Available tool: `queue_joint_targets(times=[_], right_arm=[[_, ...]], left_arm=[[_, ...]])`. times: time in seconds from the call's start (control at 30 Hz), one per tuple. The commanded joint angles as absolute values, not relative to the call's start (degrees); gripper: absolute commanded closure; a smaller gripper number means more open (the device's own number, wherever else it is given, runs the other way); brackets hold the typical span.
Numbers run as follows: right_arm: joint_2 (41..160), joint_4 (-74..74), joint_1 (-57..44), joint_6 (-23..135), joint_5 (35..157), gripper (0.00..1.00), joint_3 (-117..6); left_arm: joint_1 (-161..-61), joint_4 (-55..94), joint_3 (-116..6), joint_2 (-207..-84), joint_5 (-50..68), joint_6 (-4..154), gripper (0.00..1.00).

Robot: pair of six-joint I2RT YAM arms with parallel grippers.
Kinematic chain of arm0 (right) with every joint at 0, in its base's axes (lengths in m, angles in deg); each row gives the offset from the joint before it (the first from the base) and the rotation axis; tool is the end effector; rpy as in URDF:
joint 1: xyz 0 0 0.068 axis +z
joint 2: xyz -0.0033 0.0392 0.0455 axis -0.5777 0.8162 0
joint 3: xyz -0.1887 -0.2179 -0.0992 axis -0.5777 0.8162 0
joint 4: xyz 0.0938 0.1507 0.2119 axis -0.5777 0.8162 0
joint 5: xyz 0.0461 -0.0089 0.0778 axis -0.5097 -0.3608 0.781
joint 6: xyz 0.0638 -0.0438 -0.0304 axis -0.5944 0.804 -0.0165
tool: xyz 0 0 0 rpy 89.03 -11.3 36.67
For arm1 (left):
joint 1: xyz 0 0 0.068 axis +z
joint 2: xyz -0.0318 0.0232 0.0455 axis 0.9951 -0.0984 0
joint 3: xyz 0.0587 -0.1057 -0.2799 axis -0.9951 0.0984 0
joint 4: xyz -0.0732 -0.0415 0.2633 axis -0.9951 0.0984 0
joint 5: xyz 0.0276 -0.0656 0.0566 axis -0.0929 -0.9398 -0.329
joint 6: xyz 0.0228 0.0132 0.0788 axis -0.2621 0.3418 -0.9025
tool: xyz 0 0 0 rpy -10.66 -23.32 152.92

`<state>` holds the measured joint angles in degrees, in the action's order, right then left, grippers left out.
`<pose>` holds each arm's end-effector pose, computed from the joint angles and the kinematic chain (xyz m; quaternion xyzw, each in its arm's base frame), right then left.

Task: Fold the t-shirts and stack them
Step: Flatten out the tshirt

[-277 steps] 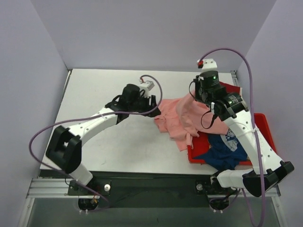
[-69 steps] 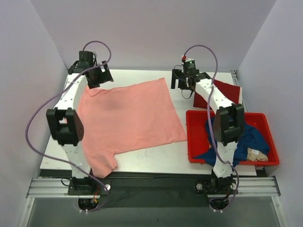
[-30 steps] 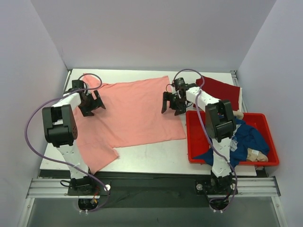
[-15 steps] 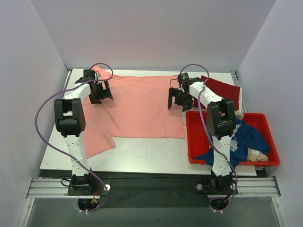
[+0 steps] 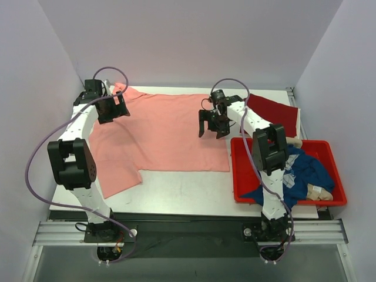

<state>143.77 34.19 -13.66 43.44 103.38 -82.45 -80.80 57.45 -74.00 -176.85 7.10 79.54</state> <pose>0.4861 0.2128 0.1964 -0.0569 0.9494 0.2152 0.2215 0.4626 0.0160 0.2740 -0.1316 0.9305 -0.1181 0.3208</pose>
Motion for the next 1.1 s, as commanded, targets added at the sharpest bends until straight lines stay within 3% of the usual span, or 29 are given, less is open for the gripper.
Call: queue_joint_targets(times=[0.0,0.4,0.73,0.9,1.07], right_arm=[[142.21,36.78,-10.69,44.47,104.57,0.14,-81.03],[146.43,36.96,-10.24,43.95,100.35,0.14,-79.89],[151.70,41.35,-12.26,44.04,98.41,0.14,-89.90],[152.94,43.46,-12.44,45.96,99.11,0.14,-94.12],[151.18,44.96,-13.32,47.73,100.52,0.14,-96.58]], left_arm=[[-78.90,58.45,-69.16,-178.01,5.26,79.96,0.03],[-76.71,58.54,-67.05,-187.94,9.83,76.71,0.04],[-76.79,62.22,-82.93,-198.57,12.38,75.57,0.04],[-77.58,62.93,-88.66,-197.71,11.06,75.66,0.04],[-79.25,61.00,-85.00,-187.00,14.56,76.62,0.04]])
